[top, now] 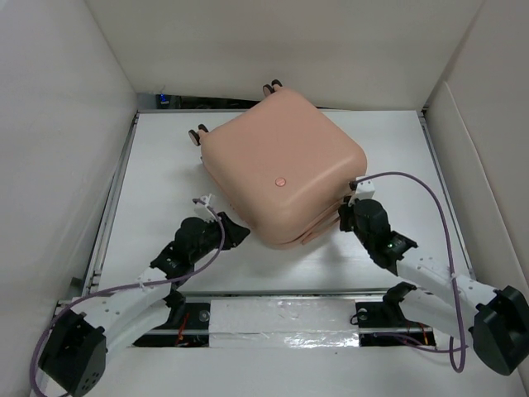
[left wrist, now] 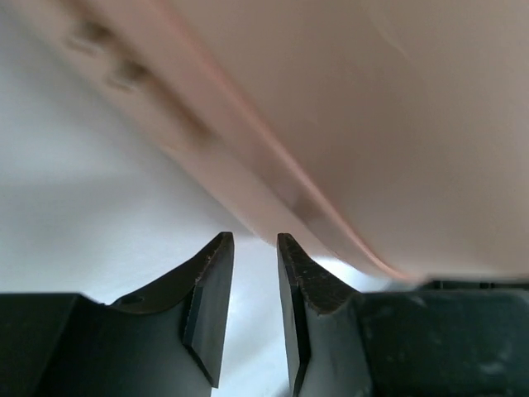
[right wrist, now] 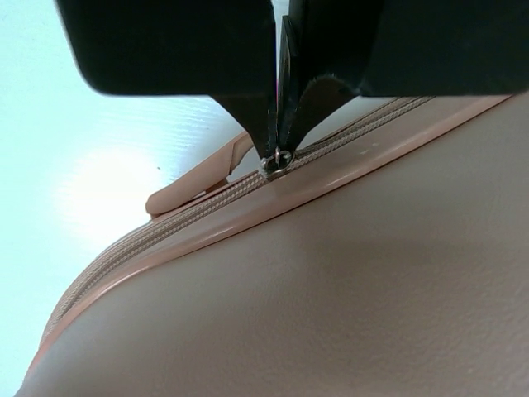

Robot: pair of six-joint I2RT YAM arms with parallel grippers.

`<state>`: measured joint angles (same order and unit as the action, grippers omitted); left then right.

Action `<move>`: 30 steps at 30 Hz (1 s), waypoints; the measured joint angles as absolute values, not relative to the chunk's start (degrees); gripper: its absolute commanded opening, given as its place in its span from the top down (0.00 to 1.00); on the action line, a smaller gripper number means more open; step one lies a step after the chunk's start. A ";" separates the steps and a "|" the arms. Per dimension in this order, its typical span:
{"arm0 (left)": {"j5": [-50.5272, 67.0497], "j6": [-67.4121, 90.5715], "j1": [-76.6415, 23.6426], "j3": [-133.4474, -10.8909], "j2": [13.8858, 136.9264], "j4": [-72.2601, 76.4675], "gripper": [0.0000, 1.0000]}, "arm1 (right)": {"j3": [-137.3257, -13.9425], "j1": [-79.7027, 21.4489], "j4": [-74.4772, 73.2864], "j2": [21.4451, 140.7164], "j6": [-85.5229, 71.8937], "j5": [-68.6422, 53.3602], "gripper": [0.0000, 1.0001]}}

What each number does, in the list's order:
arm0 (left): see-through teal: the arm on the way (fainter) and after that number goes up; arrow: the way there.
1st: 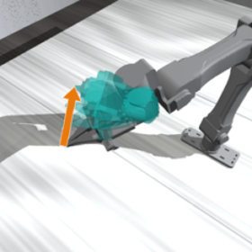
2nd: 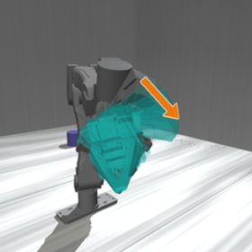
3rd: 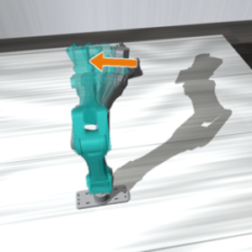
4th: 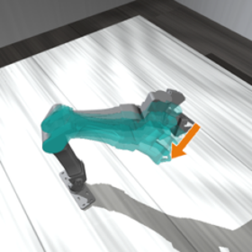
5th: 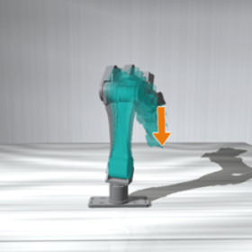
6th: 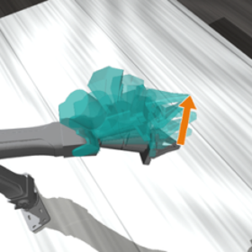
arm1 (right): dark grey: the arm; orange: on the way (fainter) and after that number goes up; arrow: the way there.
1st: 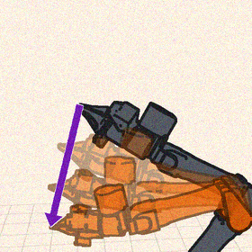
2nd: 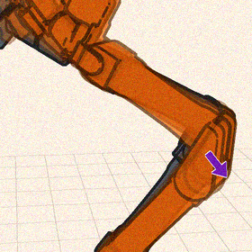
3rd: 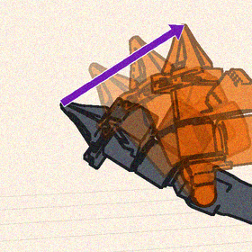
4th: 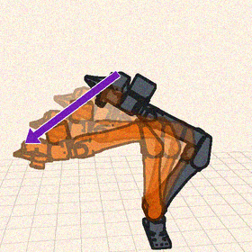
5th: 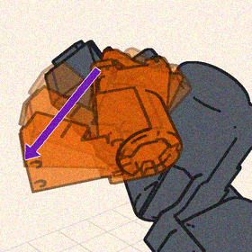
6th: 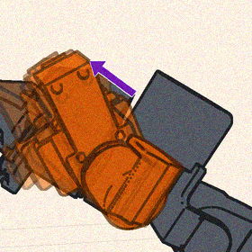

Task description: Pack the luggage

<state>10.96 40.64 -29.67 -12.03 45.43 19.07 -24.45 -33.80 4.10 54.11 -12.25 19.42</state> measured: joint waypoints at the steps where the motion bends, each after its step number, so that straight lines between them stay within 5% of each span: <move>1: 9.82 40.07 -33.15 -12.08 44.75 18.94 0.74 | -24.25 -33.85 4.14 53.91 -12.34 18.37 1.00; 10: 0.75 37.52 -49.52 -17.19 54.17 18.41 0.67 | -23.38 -36.23 2.02 51.35 -13.74 11.11 1.00; 21: 0.71 38.37 -52.69 -20.62 65.58 26.04 0.67 | -22.02 -53.01 -3.51 45.87 -15.94 4.29 1.00; 30: 1.74 39.05 -53.47 -22.22 71.18 31.51 0.67 | -27.05 -63.07 -4.21 54.33 -16.16 10.48 1.00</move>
<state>1.74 39.05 -53.47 -22.22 71.18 31.51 -27.05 -63.07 -4.21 54.33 -16.16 10.48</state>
